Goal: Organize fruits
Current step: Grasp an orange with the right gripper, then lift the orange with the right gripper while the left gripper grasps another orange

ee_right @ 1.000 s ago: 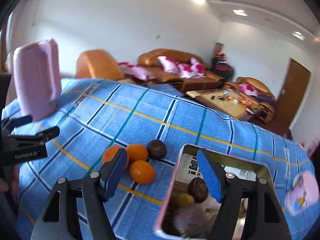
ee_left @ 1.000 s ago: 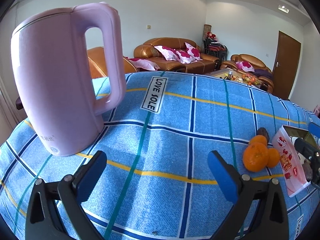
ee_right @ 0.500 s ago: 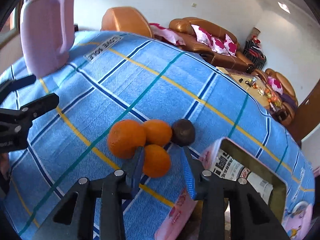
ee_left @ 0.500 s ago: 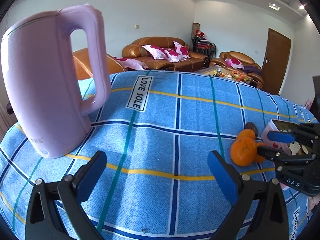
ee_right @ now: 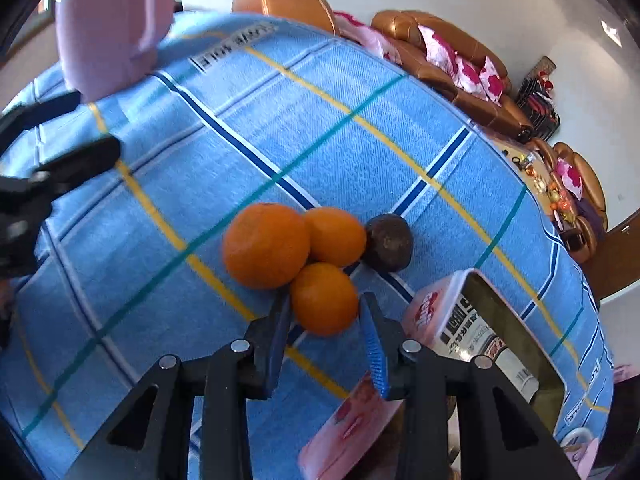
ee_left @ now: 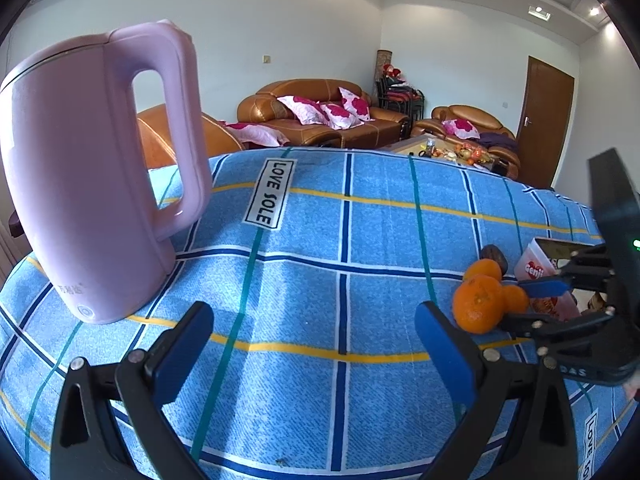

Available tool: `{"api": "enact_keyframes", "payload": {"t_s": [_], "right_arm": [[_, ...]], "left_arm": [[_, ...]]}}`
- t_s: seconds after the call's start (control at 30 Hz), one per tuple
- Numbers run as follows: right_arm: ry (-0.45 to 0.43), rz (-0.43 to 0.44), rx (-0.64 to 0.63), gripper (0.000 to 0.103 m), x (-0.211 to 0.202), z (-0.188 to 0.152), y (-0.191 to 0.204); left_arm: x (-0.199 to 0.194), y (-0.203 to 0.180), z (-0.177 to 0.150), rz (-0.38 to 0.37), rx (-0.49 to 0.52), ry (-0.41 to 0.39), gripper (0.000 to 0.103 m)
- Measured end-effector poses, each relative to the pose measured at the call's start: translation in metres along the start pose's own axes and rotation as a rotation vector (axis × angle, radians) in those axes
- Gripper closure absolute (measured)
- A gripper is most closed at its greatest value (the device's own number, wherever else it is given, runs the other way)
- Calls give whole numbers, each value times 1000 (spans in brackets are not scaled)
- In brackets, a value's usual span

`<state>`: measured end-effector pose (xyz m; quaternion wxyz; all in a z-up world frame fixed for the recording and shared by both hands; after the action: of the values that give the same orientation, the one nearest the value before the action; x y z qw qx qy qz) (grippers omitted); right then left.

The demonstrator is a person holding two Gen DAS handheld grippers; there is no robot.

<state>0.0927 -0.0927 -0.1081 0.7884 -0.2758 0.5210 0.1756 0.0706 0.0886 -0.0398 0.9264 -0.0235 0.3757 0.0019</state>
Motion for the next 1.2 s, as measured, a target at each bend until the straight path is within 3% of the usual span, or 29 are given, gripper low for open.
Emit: {"api": "enact_keyframes", "payload": {"t_s": [0.2,0.3,0.37,0.5,0.57,0.73,0.9,1.07,1.2], "right_arm": [[-5,4,12,67,-4,-6,1],[-95,18,66,68,-22,-12,3],[-195,44,180,68,-45,-20,-6],[-365,-72,314,68,-79,-40,-15],[-437,-119,386,68,-92,-51,-19],[-543,-229,493,68,-102,-61,-38],[-583,-253,547,67,-106,-68,-54],[-572,-231,552,67,-99,-68,-59],[-567,-194,553,67,-94,-63,-58]], "left_arm": [[0,-2,1,-41,3,-3,0],[0,-4,1,-70,6,-5,0],[0,-7,1,-97,6,-3,0],[3,-27,3,-168,18,35,2],[4,-42,5,-196,44,49,7],[20,-93,12,-266,136,123,13],[43,-127,10,-277,173,202,31],[66,-140,5,-202,198,250,51],[70,-138,7,-208,176,257,56]]}}
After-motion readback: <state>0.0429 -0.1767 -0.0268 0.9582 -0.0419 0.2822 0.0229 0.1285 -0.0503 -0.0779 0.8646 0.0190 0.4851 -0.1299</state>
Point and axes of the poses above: each gripper's, at about its wrist camera, not at the fingertips, and x roughly the way its jaws point, y to its left, z to its top, the point moved 5 cm from there along x, roughly the way its jaws point, and after that the axes turned 7 degrees about y, right-handed, at the moved point
